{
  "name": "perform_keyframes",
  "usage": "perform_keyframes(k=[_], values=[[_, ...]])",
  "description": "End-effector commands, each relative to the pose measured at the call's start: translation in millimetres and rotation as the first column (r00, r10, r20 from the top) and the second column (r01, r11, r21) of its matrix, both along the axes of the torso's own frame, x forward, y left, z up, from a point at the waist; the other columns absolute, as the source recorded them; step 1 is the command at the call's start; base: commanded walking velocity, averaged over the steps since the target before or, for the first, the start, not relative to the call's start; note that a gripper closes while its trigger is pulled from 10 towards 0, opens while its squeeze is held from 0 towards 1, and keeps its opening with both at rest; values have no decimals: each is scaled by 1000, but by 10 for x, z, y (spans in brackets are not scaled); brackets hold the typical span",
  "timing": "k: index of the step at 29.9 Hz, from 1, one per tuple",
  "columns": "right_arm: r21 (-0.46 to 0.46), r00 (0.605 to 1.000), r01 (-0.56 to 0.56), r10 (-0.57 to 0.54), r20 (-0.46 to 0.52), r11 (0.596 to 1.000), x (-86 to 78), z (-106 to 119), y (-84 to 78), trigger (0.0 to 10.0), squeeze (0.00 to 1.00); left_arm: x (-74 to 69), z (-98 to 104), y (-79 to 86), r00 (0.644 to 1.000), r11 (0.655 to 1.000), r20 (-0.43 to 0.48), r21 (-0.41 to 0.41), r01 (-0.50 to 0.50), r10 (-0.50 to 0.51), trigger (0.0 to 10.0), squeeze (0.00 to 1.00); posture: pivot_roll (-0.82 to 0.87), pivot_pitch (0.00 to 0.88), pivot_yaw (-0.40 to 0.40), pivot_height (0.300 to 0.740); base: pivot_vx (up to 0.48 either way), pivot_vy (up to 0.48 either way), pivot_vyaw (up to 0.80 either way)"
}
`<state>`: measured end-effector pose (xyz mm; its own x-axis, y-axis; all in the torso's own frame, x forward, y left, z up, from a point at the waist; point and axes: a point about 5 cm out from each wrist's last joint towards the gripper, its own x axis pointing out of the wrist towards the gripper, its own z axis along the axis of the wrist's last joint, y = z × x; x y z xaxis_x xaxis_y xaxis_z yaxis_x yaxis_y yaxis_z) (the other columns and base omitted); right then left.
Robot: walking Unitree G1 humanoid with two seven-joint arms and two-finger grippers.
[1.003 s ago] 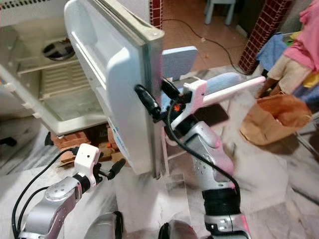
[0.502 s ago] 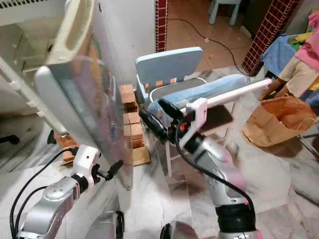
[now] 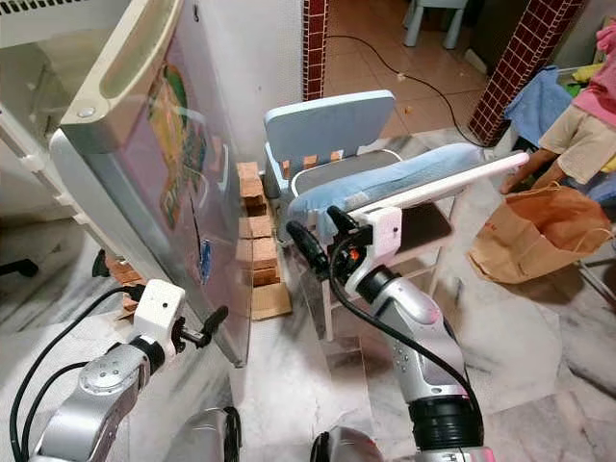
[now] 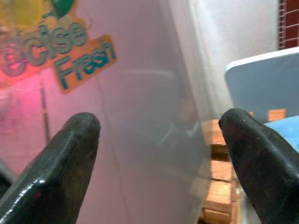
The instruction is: Restocking fridge
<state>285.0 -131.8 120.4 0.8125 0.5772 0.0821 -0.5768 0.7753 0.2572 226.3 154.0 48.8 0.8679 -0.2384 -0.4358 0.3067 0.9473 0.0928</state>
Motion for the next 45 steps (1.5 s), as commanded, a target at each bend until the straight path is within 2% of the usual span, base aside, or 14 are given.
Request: perform_keyframes(k=[1,2,3,5,9,11,17,23,25,27,32,34,37,45], values=[[-16,1000,31,-31,4,999,19,-16,-28,10000,0,120,197,201,984,989,125,54,-135,128,10000,0,43,100,-19,740,0,0,0],[-16,999,37,-37,5,999,22,-19,-34,10000,0,129,198,244,979,984,130,64,-166,157,10000,0,43,100,-19,740,0,0,0],[-22,998,58,-57,9,998,34,-23,-57,10000,0,150,202,398,959,963,143,77,-259,246,10000,0,44,99,-20,740,0,0,0],[-26,997,72,-72,11,997,43,-34,-73,10000,0,171,219,539,933,939,174,89,-333,314,10000,0,45,100,-20,740,0,0,0],[-41,997,76,-75,16,996,52,-54,-68,10000,0,233,298,757,895,911,241,83,-404,375,10000,0,48,96,-27,740,0,0,0],[-45,997,73,-72,18,996,52,-56,-64,10000,0,238,308,753,895,913,247,80,-400,370,10000,0,48,96,-27,740,0,0,0],[-57,997,72,-70,24,996,54,-84,-50,10000,0,352,422,581,907,959,343,49,-278,246,10000,0,48,93,-27,740,0,0,0],[-77,998,70,-70,10,995,-7,-132,-24,10000,0,408,534,426,883,976,428,17,-219,191,10000,0,37,86,-26,740,0,0,0],[-75,998,69,-69,7,995,-25,-152,-11,10000,0,416,537,404,880,976,441,37,-216,178,10000,0,33,80,-25,740,0,0,0],[-76,998,67,-67,4,995,-57,-182,10,10000,0,434,568,434,849,959,477,39,-280,228,10000,0,30,78,-20,740,0,0,0],[-75,998,68,-68,0,995,-68,-198,12,10000,0,396,552,553,812,924,492,38,-381,314,10000,0,32,78,-20,740,0,0,0],[-89,998,59,-59,7,994,-73,-202,22,10000,0,328,530,731,762,865,500,49,-499,411,10000,0,33,77,-20,740,0,0,0],[-94,998,57,-57,10,994,-67,-204,23,10000,0,308,532,790,742,846,516,60,-530,428,10000,0,43,76,-25,740,0,0,0],[-119,998,55,-53,20,991,-40,-223,33,10000,0,291,600,722,724,850,568,79,-520,391,10000,0,51,74,-25,740,0,0,0]])
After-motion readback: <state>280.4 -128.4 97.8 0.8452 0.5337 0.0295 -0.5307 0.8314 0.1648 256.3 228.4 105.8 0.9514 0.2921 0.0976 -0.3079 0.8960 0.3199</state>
